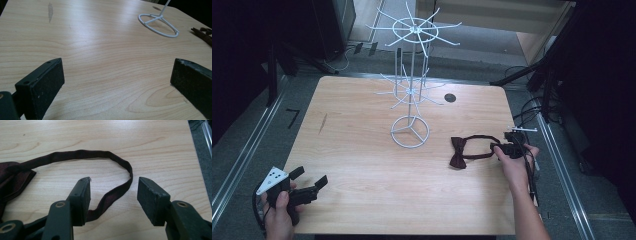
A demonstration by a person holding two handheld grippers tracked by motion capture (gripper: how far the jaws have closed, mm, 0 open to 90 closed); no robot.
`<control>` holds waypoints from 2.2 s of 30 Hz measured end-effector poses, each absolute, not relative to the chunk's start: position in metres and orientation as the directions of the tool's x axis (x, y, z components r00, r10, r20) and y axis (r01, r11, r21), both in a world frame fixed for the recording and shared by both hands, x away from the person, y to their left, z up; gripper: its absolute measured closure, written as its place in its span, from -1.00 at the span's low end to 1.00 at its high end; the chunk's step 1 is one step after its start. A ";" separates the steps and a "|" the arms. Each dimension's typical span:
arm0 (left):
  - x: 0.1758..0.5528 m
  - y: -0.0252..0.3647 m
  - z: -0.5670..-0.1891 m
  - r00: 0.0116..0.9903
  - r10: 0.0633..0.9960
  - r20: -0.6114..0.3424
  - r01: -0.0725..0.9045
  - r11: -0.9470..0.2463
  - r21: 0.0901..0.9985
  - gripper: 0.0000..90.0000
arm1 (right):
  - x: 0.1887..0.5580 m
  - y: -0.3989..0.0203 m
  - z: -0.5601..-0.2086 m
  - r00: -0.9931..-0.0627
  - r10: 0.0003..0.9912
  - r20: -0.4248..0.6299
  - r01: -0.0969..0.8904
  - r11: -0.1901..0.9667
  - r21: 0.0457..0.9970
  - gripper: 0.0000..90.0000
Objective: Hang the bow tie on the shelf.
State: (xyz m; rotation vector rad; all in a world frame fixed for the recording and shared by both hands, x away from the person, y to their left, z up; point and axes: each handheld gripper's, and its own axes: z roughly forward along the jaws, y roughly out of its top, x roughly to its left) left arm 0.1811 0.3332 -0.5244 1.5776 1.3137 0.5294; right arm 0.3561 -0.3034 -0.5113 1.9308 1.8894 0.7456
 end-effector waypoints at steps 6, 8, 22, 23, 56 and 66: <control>0.181 0.333 -0.524 0.322 0.914 -0.246 0.490 0.061 0.870 -1.00 | 0.371 -0.304 -0.510 0.024 0.991 0.134 0.843 -0.092 0.530 0.22; 0.181 0.333 -0.524 0.322 0.914 -0.246 0.490 0.061 0.870 -1.00 | 0.375 -0.305 -0.512 0.032 0.991 0.132 0.857 -0.095 0.507 0.29; 0.181 0.333 -0.524 0.323 0.913 -0.248 0.490 0.062 0.869 -1.00 | 0.382 -0.314 -0.518 0.044 0.992 0.119 0.896 -0.092 0.435 1.00; 0.181 0.333 -0.524 0.323 0.913 -0.248 0.490 0.062 0.869 -1.00 | 0.382 -0.314 -0.518 0.044 0.992 0.119 0.896 -0.092 0.435 1.00; 0.181 0.333 -0.524 0.322 0.914 -0.246 0.491 0.061 0.869 -1.00 | 0.329 -0.260 -0.410 -0.350 0.914 0.204 0.452 -0.026 0.892 1.00; 0.181 0.333 -0.524 0.323 0.914 -0.246 0.491 0.060 0.869 -1.00 | 0.322 -0.240 -0.379 -0.398 0.896 0.195 0.375 -0.035 0.926 1.00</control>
